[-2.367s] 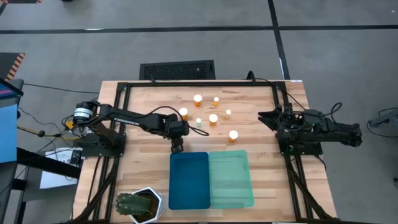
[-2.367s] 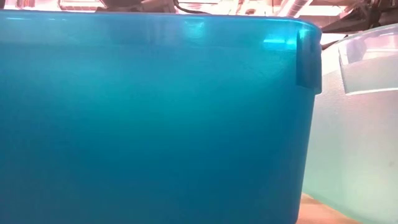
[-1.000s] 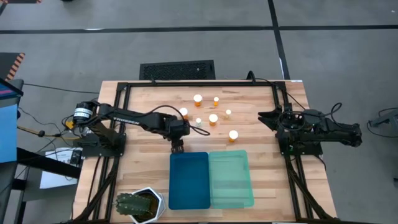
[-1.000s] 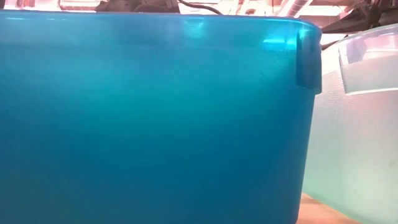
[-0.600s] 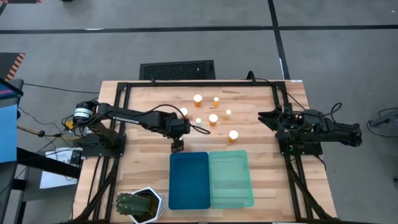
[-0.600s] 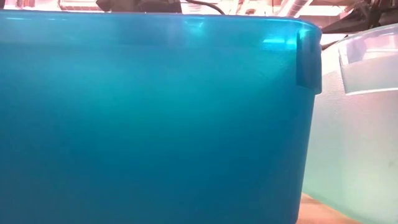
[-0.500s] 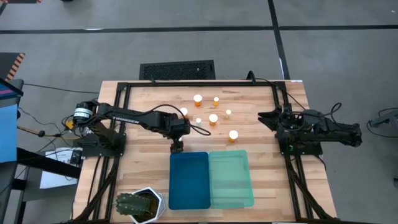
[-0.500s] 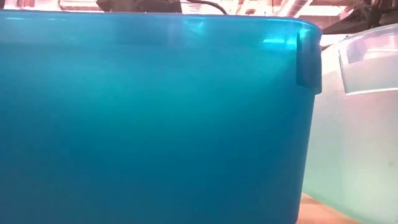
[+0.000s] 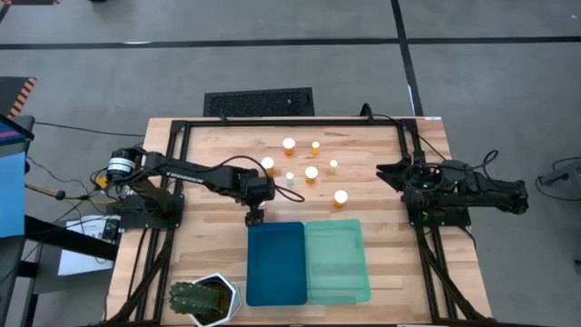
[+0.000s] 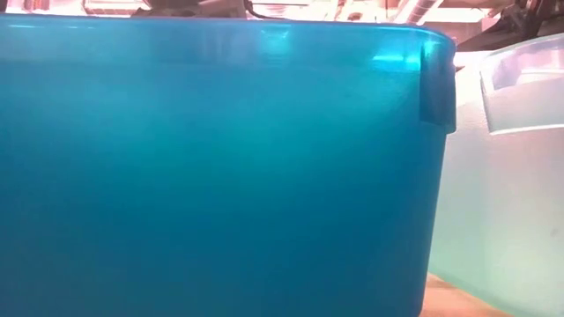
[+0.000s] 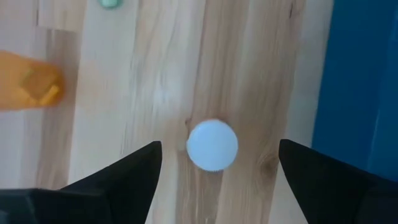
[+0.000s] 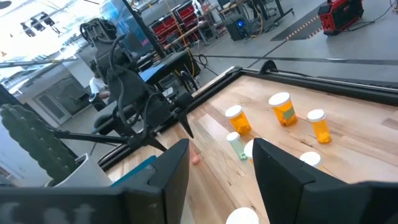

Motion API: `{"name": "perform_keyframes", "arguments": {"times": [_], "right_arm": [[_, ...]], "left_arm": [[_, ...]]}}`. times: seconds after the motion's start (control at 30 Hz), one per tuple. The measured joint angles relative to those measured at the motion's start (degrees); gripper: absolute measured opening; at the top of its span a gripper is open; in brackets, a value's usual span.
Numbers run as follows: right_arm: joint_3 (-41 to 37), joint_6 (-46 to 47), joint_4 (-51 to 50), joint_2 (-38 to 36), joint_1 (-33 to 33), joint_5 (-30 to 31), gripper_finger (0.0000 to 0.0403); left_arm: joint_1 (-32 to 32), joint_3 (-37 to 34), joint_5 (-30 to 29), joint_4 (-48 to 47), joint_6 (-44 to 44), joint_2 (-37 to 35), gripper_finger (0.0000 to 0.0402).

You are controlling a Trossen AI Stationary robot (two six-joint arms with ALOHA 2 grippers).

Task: Pick and place medicine bottles into bin by pill shape (circle, oval)
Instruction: Put the small pink pill bottle into the blue bin

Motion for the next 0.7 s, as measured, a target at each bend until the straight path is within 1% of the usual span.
{"name": "perform_keyframes", "arguments": {"times": [0.13,0.33,0.47,0.57,0.7], "right_arm": [[0.0,0.0,0.0,-0.02,0.0,0.0,0.0188],[0.0,-0.01,0.02,0.0,0.01,0.0,0.0183],[0.0,0.0,0.02,0.0,0.02,0.0,0.0183],[0.0,0.0,0.02,0.0,0.02,0.0,0.0186],[0.0,0.0,0.0,-0.01,0.01,0.0,0.0187]], "left_arm": [[0.0,-0.04,-0.99,0.96,-0.04,0.0,0.0293],[0.06,-0.04,-0.88,2.44,0.45,0.0,0.0242],[0.62,-0.04,0.72,2.14,0.75,0.0,0.0215],[0.6,-0.04,0.69,2.12,1.29,0.0,0.0205],[0.59,-0.04,0.73,2.01,1.49,0.0,0.0202]]}}
